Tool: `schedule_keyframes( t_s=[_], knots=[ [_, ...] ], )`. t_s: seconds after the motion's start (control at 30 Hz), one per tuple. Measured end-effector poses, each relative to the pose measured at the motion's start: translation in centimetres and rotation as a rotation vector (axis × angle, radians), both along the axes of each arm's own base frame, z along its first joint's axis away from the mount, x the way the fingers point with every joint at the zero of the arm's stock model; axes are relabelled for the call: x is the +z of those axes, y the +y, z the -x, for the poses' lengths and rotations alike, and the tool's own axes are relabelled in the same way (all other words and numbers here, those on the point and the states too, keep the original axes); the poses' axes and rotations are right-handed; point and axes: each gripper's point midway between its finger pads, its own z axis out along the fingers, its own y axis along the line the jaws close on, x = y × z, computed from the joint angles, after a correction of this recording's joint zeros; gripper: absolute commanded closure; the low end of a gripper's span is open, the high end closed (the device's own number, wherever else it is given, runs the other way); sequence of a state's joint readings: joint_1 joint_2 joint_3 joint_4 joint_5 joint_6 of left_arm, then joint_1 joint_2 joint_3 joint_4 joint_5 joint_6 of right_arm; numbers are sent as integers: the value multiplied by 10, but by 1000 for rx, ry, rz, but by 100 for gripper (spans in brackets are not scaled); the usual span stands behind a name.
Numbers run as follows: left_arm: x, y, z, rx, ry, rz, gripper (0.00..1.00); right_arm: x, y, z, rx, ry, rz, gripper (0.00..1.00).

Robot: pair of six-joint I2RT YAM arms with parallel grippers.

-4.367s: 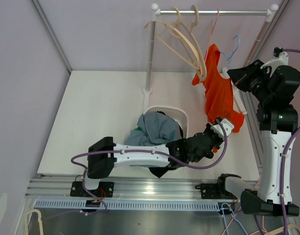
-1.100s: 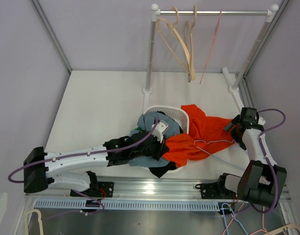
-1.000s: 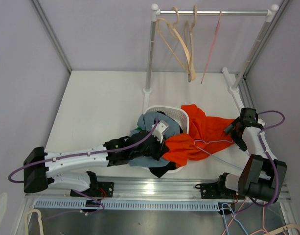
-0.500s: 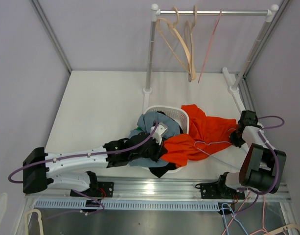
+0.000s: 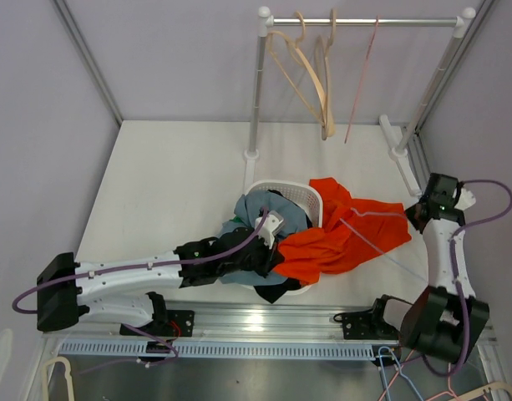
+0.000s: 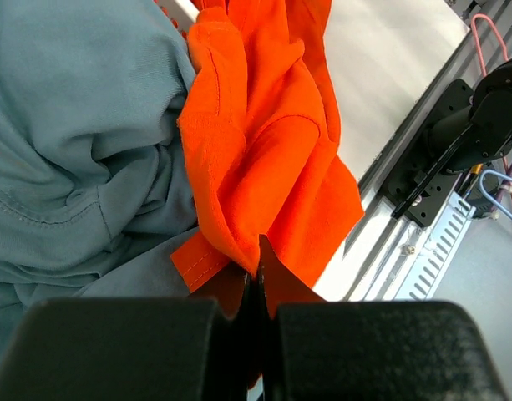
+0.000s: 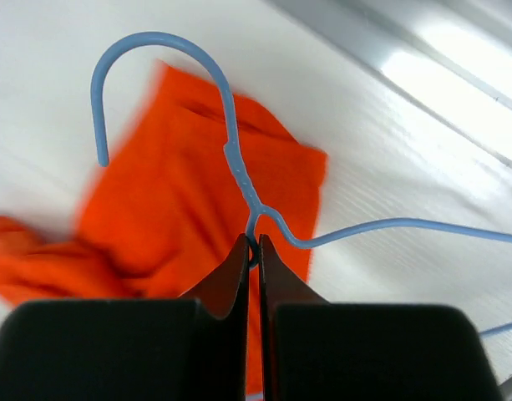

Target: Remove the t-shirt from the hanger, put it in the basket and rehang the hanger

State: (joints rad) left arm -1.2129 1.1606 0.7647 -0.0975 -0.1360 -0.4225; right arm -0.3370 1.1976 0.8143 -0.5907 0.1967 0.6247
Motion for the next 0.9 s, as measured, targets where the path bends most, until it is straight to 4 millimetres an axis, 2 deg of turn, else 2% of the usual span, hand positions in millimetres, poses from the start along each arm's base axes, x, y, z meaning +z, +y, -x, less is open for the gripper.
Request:
schedule_keyframes(
  t_s=[0.03,0.13,0.2,0.27,0.3,0.37,0.47,0.6,0.67,0.77,0.9],
  knots=[
    [0,0,0,-1,-3,-1,100,24,-2,-5,-5,-51,33,100],
    [1,0,0,-2,-4,0,99,116,-6,-22,-11,-247,152,100],
    [1,1,0,-2,-5,1,99,167,-2,-29,-11,-361,214,100],
    [1,1,0,-2,-5,1,99,203,2,-31,-14,-440,260,100],
    [1,1,0,-2,-4,1,99,213,6,-31,-12,-461,276,100],
    [1,3,1,-1,-2,-10,99,223,12,-32,-12,-473,315,100],
    [5,8,-2,19,-7,-24,99,222,27,-38,18,-457,364,100],
    [27,21,-15,72,-18,-20,99,221,33,-49,27,-434,428,100],
    [54,32,-30,122,-29,21,99,225,31,-56,12,-432,451,100],
    [114,43,-53,183,-68,131,99,230,27,-64,-12,-430,477,100],
    [226,34,-63,172,-165,319,99,235,23,-71,-33,-444,499,100]
  ],
)
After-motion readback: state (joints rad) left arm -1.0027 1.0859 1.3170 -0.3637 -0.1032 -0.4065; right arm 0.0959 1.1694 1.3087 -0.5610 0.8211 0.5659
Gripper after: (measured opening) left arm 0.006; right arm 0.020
